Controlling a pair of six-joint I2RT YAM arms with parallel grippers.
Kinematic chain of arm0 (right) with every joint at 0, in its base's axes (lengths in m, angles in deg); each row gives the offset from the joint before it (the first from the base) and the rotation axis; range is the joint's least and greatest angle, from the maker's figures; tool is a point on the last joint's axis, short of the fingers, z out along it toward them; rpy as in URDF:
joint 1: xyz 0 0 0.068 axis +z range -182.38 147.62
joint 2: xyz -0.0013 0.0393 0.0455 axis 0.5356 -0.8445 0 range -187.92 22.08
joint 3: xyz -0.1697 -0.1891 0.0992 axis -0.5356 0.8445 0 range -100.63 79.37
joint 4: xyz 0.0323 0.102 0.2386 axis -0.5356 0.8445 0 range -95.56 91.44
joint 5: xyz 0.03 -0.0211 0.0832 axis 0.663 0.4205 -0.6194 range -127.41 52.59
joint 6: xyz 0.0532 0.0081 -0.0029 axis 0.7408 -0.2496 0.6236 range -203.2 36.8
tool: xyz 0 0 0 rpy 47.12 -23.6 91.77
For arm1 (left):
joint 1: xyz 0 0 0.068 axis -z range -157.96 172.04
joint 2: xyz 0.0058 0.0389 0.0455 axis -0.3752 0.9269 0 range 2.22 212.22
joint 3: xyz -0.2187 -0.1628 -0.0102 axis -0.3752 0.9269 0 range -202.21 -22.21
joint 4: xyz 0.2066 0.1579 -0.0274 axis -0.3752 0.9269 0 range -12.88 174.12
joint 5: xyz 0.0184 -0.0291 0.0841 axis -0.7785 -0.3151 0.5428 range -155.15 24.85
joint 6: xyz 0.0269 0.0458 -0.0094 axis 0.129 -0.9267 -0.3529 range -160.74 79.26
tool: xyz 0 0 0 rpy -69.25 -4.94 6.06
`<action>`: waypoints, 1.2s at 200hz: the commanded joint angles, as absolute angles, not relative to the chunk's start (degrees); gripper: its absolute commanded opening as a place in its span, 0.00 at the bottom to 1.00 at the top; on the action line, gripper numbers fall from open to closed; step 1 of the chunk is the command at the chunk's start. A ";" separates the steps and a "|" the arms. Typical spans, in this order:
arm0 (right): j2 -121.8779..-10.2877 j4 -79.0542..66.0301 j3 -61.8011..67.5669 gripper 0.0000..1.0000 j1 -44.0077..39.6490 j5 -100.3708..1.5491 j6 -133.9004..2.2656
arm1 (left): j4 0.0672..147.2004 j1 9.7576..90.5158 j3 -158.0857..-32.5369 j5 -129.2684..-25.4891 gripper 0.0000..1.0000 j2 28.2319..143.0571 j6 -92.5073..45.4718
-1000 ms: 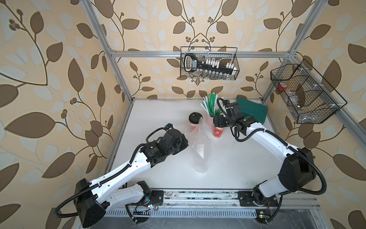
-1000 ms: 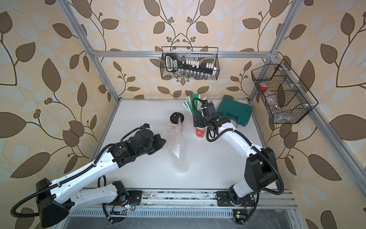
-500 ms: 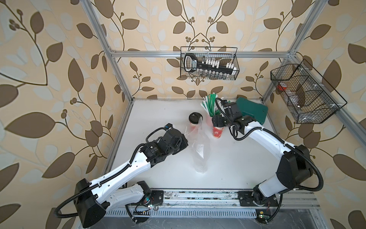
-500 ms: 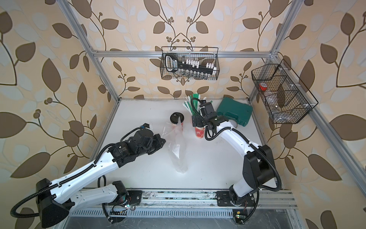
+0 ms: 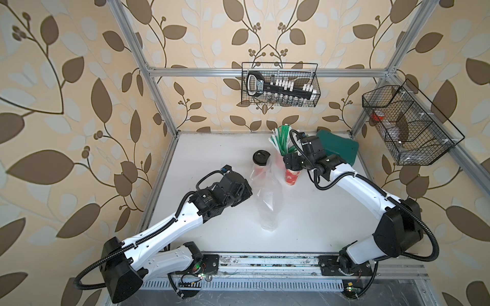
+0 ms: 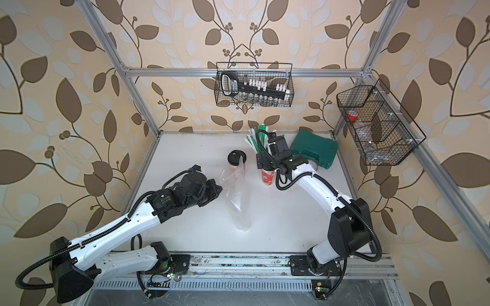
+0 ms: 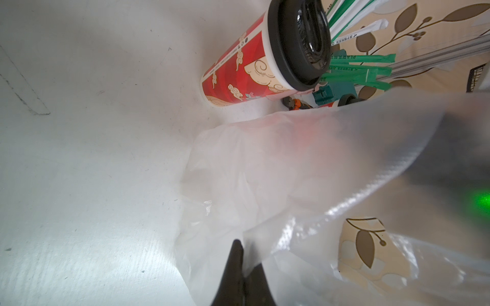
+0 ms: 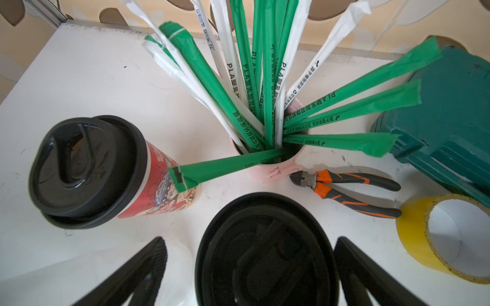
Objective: Pack milk tea into plastic carrier bags
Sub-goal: Pick up the milk tea cup at the center of the board.
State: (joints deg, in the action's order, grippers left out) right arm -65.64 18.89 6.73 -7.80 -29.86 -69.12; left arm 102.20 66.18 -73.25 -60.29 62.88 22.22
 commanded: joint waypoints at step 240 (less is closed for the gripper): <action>-69.88 21.89 5.55 0.98 -4.78 -21.23 -69.32 | 101.07 64.75 -75.01 -60.35 0.00 62.60 21.48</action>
State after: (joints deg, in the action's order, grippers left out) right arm -70.03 21.60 6.73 -4.96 -22.34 -69.33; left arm 102.13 65.43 -73.25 -60.33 62.88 22.24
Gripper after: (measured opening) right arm 0.990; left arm 0.047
